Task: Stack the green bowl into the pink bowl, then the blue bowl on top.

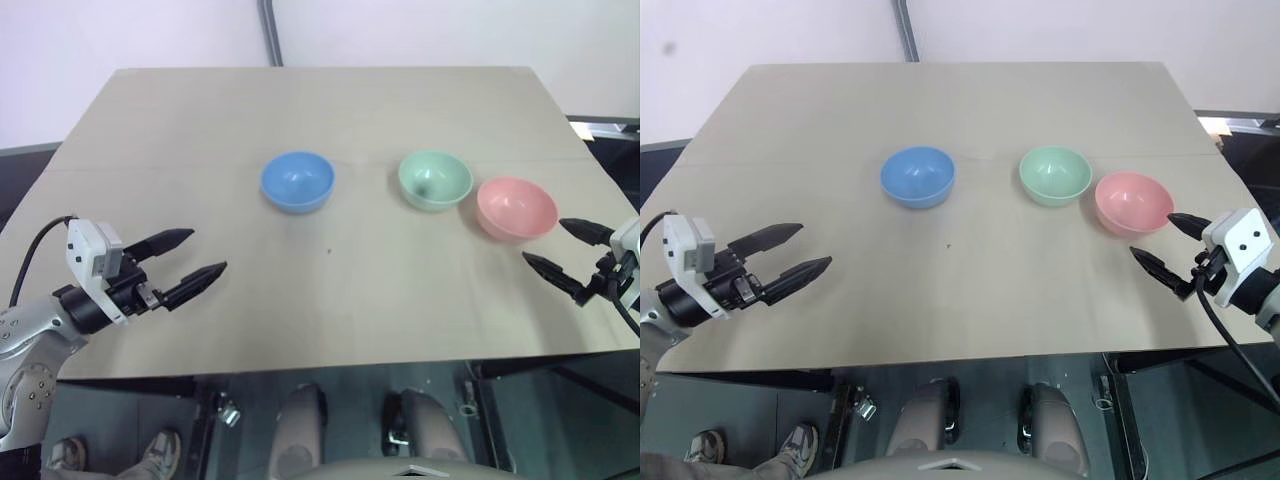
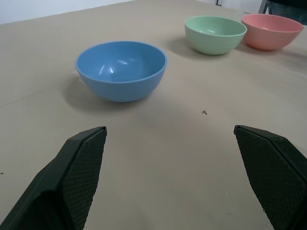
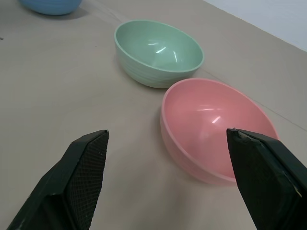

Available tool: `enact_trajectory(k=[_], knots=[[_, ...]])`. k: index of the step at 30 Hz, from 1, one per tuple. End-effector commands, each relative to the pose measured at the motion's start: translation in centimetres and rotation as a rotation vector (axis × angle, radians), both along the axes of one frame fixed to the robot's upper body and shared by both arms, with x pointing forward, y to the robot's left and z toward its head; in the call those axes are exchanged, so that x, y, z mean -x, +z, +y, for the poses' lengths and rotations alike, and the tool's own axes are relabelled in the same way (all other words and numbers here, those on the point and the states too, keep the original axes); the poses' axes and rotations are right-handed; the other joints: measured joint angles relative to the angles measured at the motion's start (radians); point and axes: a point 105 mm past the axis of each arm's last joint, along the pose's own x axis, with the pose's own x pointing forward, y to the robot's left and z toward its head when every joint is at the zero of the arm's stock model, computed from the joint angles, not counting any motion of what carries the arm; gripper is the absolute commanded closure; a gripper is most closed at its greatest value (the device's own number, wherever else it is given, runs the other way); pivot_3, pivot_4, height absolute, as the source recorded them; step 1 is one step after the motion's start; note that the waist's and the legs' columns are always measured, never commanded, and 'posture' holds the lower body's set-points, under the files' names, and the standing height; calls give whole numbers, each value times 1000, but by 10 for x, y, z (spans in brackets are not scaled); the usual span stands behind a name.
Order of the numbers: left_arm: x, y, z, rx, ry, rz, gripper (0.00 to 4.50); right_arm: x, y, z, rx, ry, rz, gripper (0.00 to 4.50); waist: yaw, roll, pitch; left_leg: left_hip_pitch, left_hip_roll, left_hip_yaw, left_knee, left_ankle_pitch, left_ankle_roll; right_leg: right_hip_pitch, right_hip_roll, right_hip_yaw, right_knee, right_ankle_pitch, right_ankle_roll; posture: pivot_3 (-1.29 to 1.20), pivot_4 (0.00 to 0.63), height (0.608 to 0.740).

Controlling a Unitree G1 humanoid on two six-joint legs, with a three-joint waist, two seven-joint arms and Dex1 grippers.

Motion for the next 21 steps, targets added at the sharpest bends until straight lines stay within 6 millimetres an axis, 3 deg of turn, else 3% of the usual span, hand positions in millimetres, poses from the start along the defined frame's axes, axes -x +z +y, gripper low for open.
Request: enact_trajectory(k=[1,8,17,21], knots=[[-4,14,-7,-21,-39,-27,0,-2,14,1,31,11,-41,223,0,0,0,0,0,0,0,0,0,0,0,0,0,0,0,0,150,740],[-9,21,-28,23,-101,-44,0,-25,14,11,110,-78,-18,223,-4,0,0,1,0,0,1,0,0,0,0,1,1,0,0,0,150,740],[-8,23,-54,18,-205,-67,0,-81,-24,23,191,-99,142,223,-1,0,0,0,0,2,1,0,0,-1,1,2,1,0,0,0,150,740],[-3,21,-55,15,-203,-62,0,-99,-41,16,291,-115,228,1476,-3,0,0,-1,0,3,1,0,0,-2,1,3,1,1,0,0,150,740]])
